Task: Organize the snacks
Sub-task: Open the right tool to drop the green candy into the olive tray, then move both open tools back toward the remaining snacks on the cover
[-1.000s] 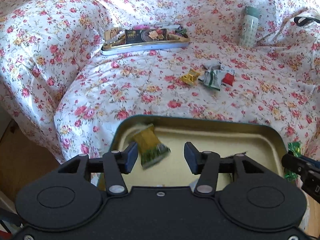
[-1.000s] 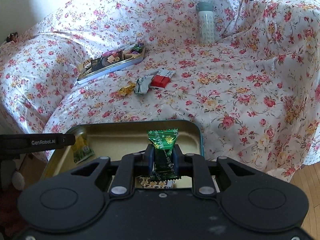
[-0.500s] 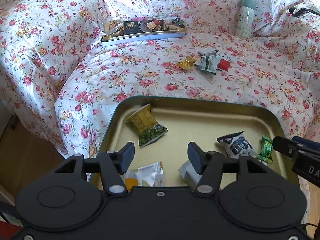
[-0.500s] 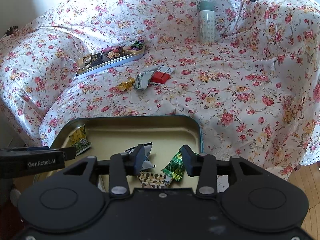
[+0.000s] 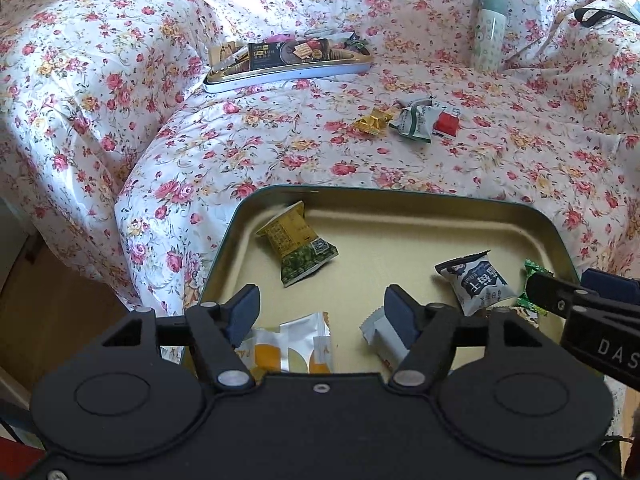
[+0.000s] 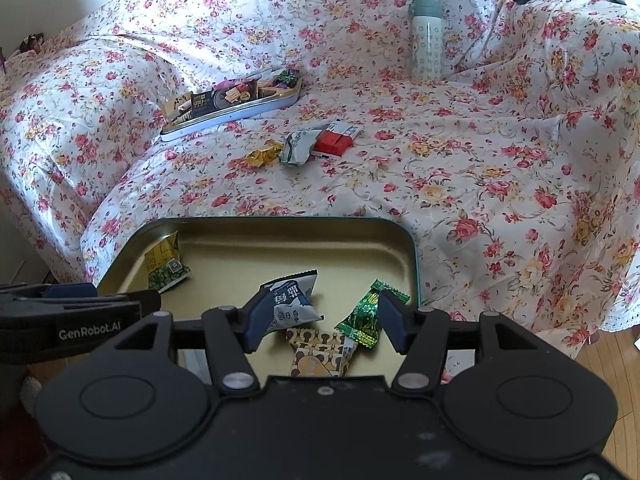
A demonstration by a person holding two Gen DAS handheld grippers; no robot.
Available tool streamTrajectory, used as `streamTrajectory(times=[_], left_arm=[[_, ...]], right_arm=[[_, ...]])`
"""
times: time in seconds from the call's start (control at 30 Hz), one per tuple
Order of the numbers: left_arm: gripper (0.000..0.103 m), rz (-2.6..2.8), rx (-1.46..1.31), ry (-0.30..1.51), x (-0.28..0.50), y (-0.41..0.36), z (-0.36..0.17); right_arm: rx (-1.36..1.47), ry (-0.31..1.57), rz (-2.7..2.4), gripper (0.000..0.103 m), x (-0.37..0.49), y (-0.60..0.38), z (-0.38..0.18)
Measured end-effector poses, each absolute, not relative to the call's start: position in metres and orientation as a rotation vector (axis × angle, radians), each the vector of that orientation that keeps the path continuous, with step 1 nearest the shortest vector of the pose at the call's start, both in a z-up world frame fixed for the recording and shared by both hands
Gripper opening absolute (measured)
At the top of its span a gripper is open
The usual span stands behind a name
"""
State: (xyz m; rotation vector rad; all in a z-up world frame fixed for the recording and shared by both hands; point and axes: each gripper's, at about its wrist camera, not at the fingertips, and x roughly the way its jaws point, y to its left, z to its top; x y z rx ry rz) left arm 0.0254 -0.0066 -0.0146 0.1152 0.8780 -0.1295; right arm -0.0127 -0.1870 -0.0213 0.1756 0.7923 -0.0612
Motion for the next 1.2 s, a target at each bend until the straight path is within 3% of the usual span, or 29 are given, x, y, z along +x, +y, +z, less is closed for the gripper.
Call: streamTrajectory(times=[0.2,0.53,1.03,1.1,1.2], left_arm=[[0.072,-0.119,0.113,0.881,0.026,-0.005,-0.015],[0.072,-0.120,0.114,0.897,0.025,-0.002,-0.017],[0.072,-0.141,0.121,0.832,0.019,-0.001,-0.008],[0.074,-0.136,0.124,0.793,0.018,-0.001,-0.004],[0.087,-0.134,0.130,0.733,0.020,-0.001,0.004]], right_arm=[[0.173,0.794,-0.063,0.065,-0.013,-0.188,-0.022],[0.153,0.792,-0.064,0.080,-0.013,-0.187,-0.022],[0.144,0.708,-0.055,0.094,-0.017,-0.187,-0.012],[0.148,0.682,-0.056,0.096,-0.017,-0.188,-0.008],[0.143,0.644,-0.055,0.099,-0.015,-0.190,-0.001]])
